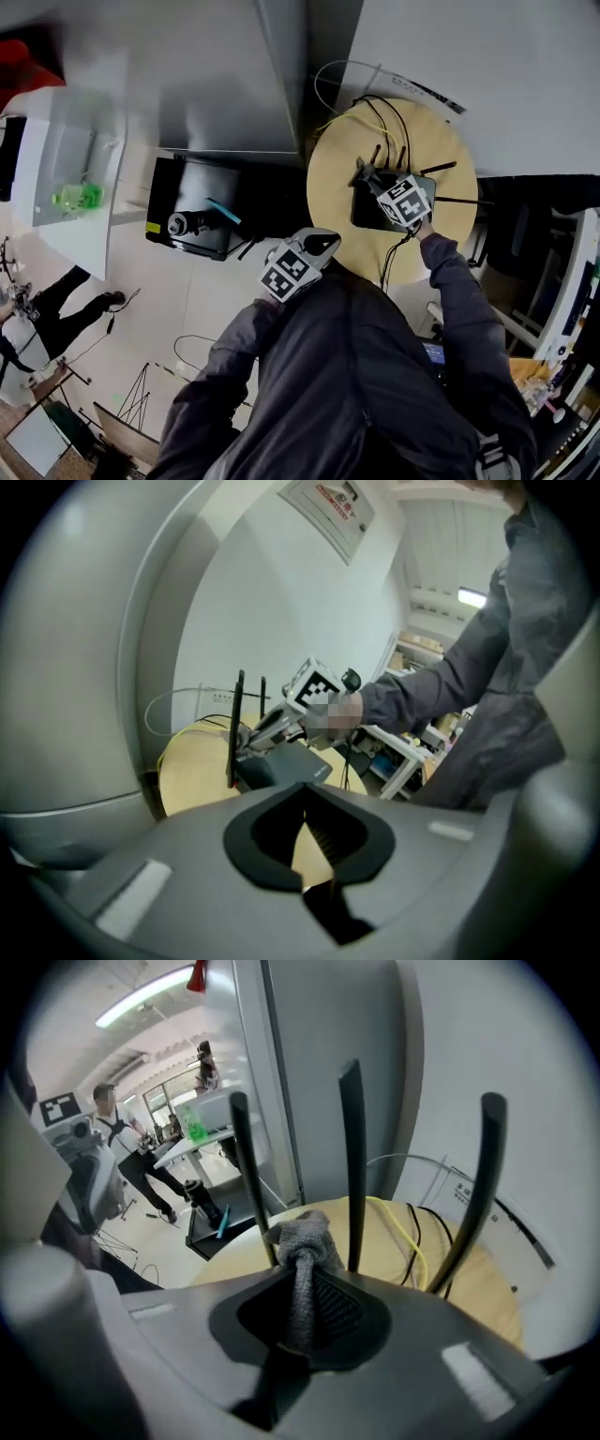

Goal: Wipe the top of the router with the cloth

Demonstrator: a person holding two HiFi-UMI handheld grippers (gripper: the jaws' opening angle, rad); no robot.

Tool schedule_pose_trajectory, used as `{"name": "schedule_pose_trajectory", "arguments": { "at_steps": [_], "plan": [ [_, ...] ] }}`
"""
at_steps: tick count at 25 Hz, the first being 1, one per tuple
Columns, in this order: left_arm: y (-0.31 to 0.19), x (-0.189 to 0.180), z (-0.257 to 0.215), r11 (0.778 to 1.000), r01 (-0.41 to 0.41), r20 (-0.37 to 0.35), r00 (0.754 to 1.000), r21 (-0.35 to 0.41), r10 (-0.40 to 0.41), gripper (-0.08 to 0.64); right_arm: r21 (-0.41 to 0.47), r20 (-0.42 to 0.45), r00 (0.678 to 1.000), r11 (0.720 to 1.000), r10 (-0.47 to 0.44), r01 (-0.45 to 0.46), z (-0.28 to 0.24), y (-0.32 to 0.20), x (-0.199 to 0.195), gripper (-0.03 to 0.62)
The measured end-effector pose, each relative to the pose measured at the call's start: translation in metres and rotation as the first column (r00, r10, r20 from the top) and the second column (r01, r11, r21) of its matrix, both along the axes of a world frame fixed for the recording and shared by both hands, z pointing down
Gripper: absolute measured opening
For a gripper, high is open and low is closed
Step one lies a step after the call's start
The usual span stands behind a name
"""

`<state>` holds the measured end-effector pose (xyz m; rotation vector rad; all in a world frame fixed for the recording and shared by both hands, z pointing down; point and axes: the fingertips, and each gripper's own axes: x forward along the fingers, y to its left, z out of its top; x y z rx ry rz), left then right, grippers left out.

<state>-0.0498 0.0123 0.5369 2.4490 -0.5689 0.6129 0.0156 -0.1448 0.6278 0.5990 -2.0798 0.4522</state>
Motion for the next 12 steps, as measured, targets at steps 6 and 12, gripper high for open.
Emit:
{"name": "schedule_pose_trajectory", "arguments": {
  "at_steps": [6,12],
  "plan": [
    [0.002,-0.01,0.001,0.998,0.064,0.0,0.998,-0.021,-0.064,0.0,-0.01,-0.108,0.992,0.998,-0.06,0.059,0.027,-0.019,-0.005,0.034],
    [-0.002,-0.012,-0.004,0.988,0.151,0.022,0.988,-0.006,-0.151,0.0,-0.002,-0.148,0.982,0.993,-0.117,0.118,0.05,-0.009,0.0,0.034]
  ]
}}
